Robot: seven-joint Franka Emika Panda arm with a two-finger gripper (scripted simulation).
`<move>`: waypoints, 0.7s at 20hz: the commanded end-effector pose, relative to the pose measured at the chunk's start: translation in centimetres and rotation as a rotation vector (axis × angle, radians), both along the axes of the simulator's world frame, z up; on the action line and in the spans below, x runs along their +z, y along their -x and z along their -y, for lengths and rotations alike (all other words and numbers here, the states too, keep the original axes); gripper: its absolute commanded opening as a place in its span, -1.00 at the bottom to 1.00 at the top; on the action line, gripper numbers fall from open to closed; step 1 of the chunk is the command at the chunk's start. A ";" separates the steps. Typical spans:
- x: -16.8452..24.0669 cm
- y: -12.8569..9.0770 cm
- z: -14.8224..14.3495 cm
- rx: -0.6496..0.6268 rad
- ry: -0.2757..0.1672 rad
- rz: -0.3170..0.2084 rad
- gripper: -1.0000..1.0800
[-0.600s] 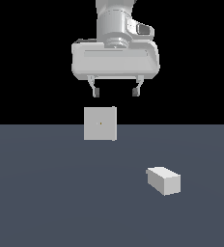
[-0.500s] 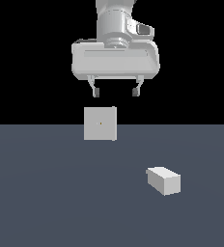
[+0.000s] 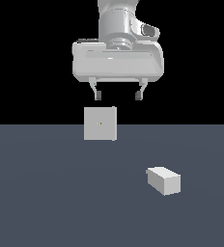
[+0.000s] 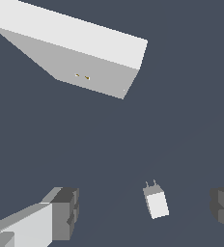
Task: Plug the charger into the wall socket.
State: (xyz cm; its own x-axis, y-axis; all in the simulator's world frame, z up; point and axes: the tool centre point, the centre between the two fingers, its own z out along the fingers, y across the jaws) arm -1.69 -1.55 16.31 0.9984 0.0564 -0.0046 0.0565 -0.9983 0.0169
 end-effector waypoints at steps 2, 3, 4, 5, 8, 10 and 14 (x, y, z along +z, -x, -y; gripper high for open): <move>-0.9 1.0 0.5 0.023 -0.003 0.009 0.92; -1.2 1.4 0.7 0.032 -0.004 0.013 0.92; -1.6 1.8 0.9 0.041 -0.005 0.017 0.92; -2.0 2.2 1.2 0.051 -0.006 0.021 0.92; -3.3 3.5 2.0 0.085 -0.011 0.034 0.92; -4.3 4.4 2.6 0.109 -0.014 0.044 0.92; -6.1 6.1 3.8 0.155 -0.019 0.063 0.92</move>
